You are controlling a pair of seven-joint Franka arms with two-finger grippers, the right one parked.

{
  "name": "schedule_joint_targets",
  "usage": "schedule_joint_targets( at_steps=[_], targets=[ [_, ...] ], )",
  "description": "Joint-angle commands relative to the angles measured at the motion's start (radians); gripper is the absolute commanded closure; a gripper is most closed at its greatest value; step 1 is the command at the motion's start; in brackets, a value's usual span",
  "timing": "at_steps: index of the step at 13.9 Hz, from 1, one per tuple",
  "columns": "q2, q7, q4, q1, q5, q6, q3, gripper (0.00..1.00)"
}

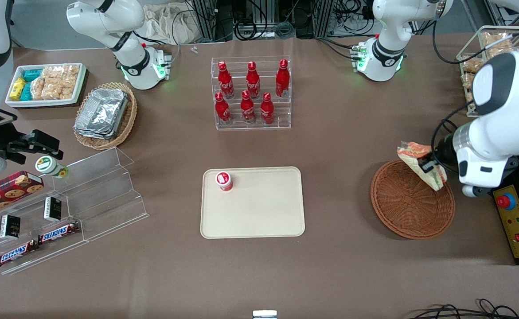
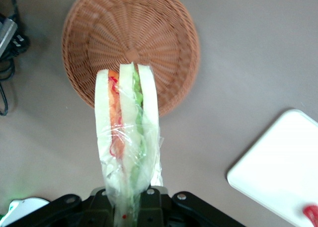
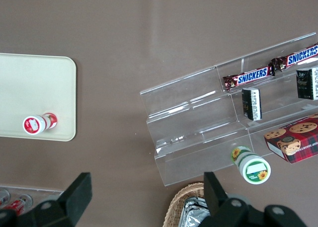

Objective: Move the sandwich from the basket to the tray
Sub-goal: 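Carry the sandwich over the cream tray beside the red cup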

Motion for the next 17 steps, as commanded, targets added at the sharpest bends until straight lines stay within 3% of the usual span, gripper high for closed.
schedule_joint_targets(
  at_steps=[1,4,9,13,15,17],
  targets=[
    [0.034,0.02,0.042,0.0,-0.001,-0.026,-0.067,1.0],
    [0.055,0.158,0.042,-0.003,0.004,-0.012,-0.133,1.0],
    [0.138,0.17,0.035,-0.003,0.185,0.116,-0.368,1.0],
    [0.291,0.152,0.033,-0.007,0.223,0.266,-0.459,1.0],
    [0.372,0.117,0.03,-0.116,0.335,0.371,-0.442,1.0],
    [0.46,-0.022,0.03,-0.163,0.468,0.476,-0.433,1.0]
  ],
)
